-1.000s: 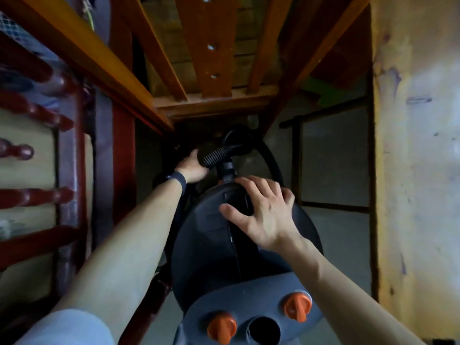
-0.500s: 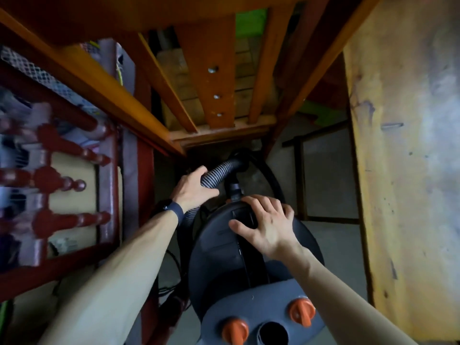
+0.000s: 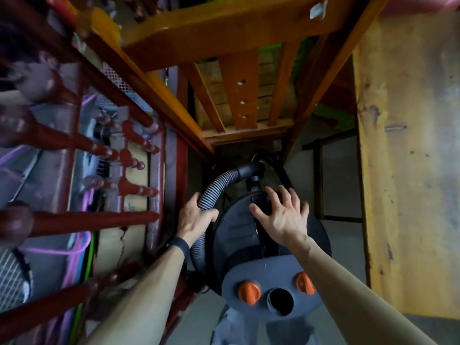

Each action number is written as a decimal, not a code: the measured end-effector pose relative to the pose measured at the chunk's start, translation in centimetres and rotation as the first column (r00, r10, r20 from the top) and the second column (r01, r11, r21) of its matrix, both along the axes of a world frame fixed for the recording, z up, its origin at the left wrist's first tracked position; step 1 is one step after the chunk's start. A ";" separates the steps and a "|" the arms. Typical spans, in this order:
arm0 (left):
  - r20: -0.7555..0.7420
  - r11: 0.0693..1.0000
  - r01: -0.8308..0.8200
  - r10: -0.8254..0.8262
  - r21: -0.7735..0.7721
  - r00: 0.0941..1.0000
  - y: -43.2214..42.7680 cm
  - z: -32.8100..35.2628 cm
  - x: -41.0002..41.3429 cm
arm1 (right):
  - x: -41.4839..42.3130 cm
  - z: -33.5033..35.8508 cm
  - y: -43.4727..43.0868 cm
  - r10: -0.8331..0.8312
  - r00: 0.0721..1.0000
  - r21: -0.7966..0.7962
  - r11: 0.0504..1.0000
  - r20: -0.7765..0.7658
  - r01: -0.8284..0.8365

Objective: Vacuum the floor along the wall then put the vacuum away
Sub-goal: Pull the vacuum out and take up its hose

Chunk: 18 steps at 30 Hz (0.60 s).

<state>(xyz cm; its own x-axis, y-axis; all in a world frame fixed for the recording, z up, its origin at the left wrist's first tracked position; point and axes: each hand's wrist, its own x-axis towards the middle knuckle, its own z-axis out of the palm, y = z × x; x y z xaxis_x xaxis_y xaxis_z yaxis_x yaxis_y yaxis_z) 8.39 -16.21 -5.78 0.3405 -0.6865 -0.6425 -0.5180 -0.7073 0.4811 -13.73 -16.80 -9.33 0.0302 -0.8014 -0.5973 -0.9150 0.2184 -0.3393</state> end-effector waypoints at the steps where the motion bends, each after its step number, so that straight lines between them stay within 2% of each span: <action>1: -0.006 1.000 -0.024 0.024 -0.015 1.000 0.9 0.4 -0.3 | 0.1 0.3 0.5 -0.004 1.000 0.005 1.000 -0.007 0.004; 6: -0.089 0.994 -0.077 0.071 -0.073 0.994 3.8 3.6 -2.8 | 0.1 1.9 1.9 -0.094 0.994 0.070 0.994 0.063 0.089; 9: -0.172 0.994 -0.069 0.054 -0.081 0.984 4.3 5.1 -3.0 | -0.4 4.0 2.2 -0.308 0.927 0.090 0.951 0.214 0.295; 12: -0.234 0.999 -0.027 0.022 -0.019 0.972 4.9 6.4 -3.1 | -0.9 6.2 3.2 -0.529 0.778 0.226 0.849 0.338 0.478; 14: -0.240 0.999 0.029 -0.024 0.014 0.970 5.6 7.3 -3.6 | -0.8 7.6 3.6 -0.669 0.609 0.356 0.742 0.425 0.567; 16: -0.289 0.997 0.063 -0.047 0.045 0.956 6.3 7.9 -4.6 | -0.5 8.8 3.4 -0.777 0.417 0.524 0.627 0.472 0.576; 17: -0.337 0.997 0.052 -0.028 0.063 0.941 6.4 7.9 -5.4 | -0.3 9.2 3.1 -0.809 0.367 0.586 0.586 0.459 0.560; 18: -0.374 0.994 0.066 -0.028 0.091 0.927 6.4 8.0 -6.2 | -0.1 9.2 2.6 -0.830 0.355 0.623 0.558 0.431 0.548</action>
<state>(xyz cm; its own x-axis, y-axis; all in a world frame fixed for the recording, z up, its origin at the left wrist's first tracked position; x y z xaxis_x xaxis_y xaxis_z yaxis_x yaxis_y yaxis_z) 2.21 -9.81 2.18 0.0330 -0.6214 -0.7828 -0.3493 -0.7410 0.5735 -13.86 -14.22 -0.18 0.0243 -0.4811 -0.8763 0.0516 0.8760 -0.4795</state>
